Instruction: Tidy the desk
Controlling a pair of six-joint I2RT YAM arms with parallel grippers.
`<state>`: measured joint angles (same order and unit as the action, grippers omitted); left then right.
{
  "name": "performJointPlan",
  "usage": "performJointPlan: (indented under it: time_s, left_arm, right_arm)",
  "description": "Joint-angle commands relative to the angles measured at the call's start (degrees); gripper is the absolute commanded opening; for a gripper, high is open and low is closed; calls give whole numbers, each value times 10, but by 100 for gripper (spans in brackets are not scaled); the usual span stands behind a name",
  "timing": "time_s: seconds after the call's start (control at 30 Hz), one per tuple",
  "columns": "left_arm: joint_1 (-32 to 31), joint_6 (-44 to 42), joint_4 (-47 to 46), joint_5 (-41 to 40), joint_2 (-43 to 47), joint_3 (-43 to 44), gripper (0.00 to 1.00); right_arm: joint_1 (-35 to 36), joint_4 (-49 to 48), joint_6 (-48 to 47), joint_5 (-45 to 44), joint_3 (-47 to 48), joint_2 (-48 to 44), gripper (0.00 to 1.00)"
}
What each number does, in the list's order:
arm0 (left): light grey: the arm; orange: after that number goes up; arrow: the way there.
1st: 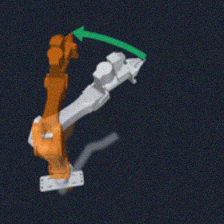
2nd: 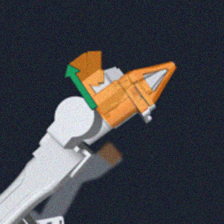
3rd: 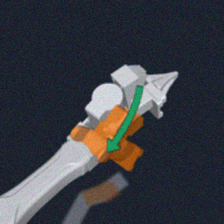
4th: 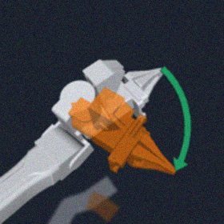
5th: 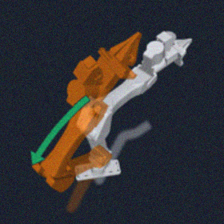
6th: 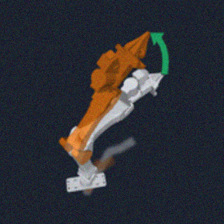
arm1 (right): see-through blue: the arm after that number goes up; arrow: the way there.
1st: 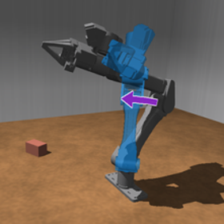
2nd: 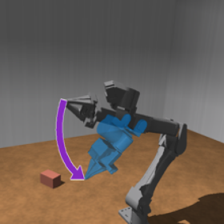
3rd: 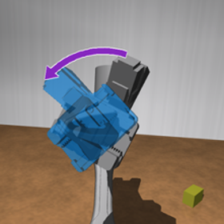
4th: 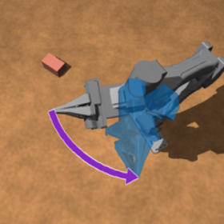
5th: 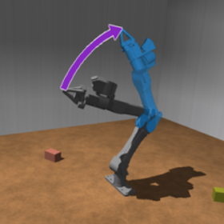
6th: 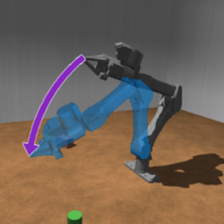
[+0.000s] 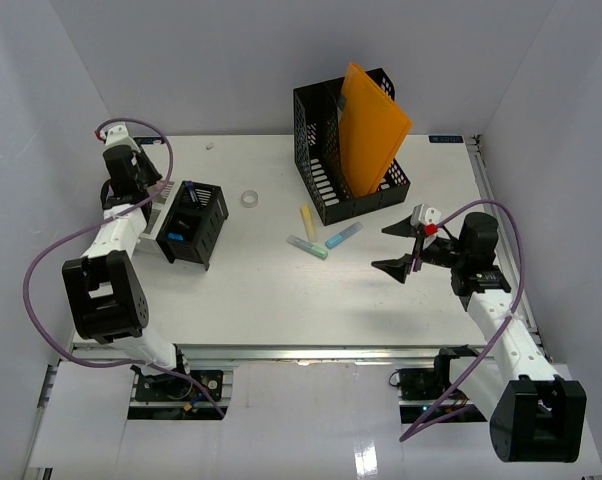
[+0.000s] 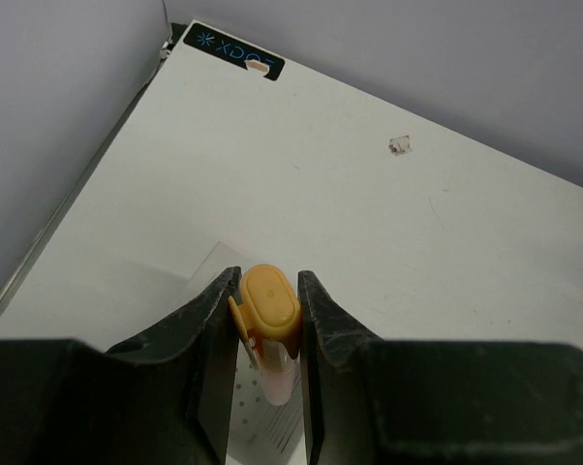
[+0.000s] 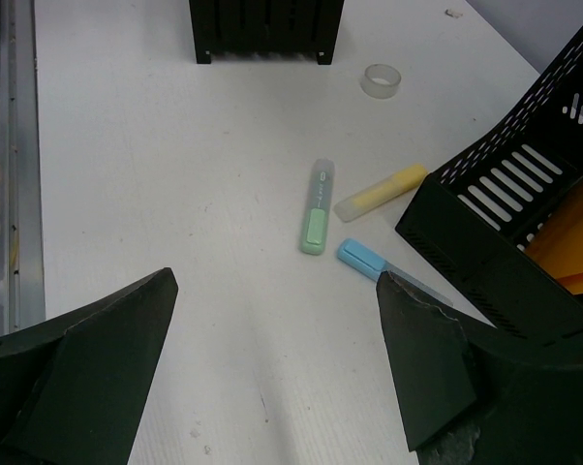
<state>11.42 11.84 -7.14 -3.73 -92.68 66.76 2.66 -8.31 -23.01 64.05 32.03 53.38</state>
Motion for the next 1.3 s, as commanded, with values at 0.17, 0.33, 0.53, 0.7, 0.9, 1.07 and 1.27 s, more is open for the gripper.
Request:
performJointPlan:
  time_s: [0.17,0.33,0.53,0.7,0.9,1.07,1.27]
  left_arm:
    - [3,12,-10,17,35,-41,57]
    - [2,28,2,28,70,-57,88]
    - [2,80,-1,84,151,-111,96]
    - [1,141,-5,173,248,-169,98]
    - [-1,217,-71,413,345,-272,98]
    - [-1,274,-181,563,332,-344,98]
    - [-4,307,-291,645,333,-408,98]
  right_arm:
    - [-5,26,-28,6,7,18,90]
    - [-4,52,-53,-3,13,35,90]
    - [12,95,-42,-49,47,85,91]
    - [150,157,-49,-248,102,160,93]
    - [272,202,-74,-402,207,268,93]
    - [334,274,-148,-419,326,377,90]
    - [364,276,-132,-484,407,499,93]
